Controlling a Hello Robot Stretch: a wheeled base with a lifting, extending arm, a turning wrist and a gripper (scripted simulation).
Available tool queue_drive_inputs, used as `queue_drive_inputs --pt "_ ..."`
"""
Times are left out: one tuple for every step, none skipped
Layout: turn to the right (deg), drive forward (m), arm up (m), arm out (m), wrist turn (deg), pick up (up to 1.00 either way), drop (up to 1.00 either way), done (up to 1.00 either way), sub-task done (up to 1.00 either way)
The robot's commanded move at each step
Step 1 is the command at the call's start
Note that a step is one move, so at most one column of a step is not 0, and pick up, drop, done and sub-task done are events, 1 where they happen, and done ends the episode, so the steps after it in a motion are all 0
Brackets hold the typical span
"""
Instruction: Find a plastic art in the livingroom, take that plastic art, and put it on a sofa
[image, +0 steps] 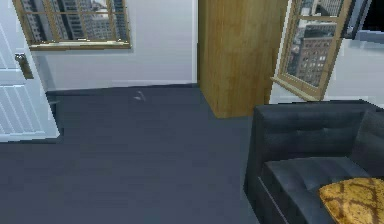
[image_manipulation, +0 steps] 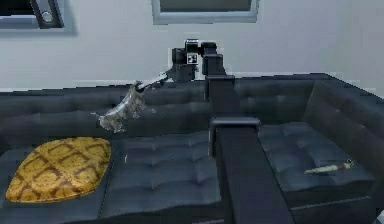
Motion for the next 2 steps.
queue_drive_inputs --pt "0.0 0.0 0.0 0.0 45.0 0.0 0.0 0.0 0.0" --pt "0.0 0.0 0.0 0.0 3.0 0.0 0.0 0.0 0.0"
